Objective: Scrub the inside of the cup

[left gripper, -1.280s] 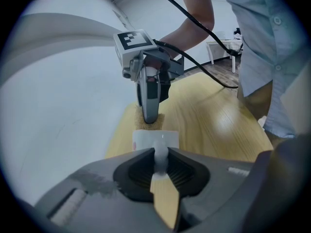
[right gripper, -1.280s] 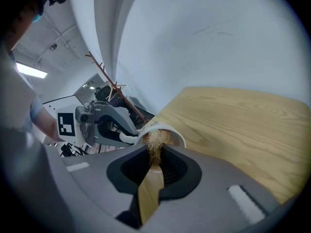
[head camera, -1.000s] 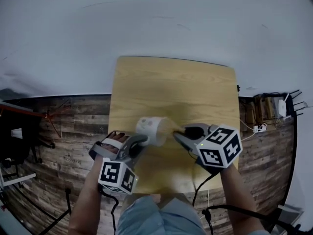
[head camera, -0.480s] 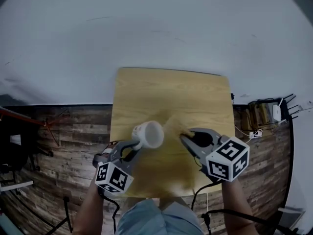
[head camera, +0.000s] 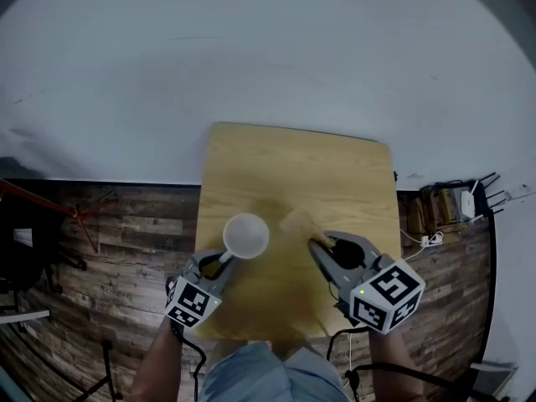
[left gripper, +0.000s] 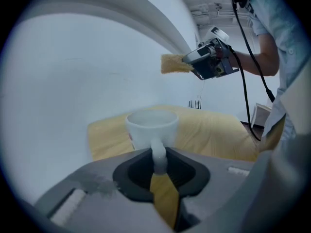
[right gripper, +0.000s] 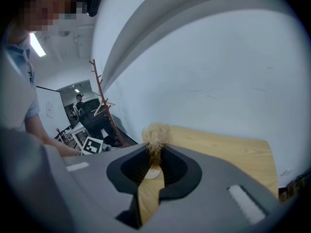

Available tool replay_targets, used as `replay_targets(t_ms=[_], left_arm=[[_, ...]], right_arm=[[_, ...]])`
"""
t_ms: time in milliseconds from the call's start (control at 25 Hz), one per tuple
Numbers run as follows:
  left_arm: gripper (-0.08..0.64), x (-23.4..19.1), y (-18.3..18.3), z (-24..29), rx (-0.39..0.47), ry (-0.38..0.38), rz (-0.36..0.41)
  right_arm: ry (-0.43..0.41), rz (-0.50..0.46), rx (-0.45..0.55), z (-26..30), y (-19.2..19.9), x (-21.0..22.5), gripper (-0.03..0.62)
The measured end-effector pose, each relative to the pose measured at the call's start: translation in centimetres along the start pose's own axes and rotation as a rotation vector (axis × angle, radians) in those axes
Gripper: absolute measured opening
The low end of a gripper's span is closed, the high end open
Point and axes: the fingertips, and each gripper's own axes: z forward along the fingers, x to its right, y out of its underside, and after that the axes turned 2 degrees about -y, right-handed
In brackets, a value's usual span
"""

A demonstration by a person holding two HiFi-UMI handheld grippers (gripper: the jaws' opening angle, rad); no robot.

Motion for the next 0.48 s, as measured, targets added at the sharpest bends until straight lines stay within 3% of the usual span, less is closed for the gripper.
replay_targets(t_ms=[320,480], left_arm=[[0.088,0.0,-0.1,-1.0,0.014,0.015,-0.069],[0.101,-0.4,-0.2,-3.8,0.021,-0.037,-0.135]], right_arm=[[0.03,-0.007,0.046,-0.2,-0.5,-1.2,0.052],[0.037,-0.009,0.081,-0.6,-0.8,-1.3,0.054]])
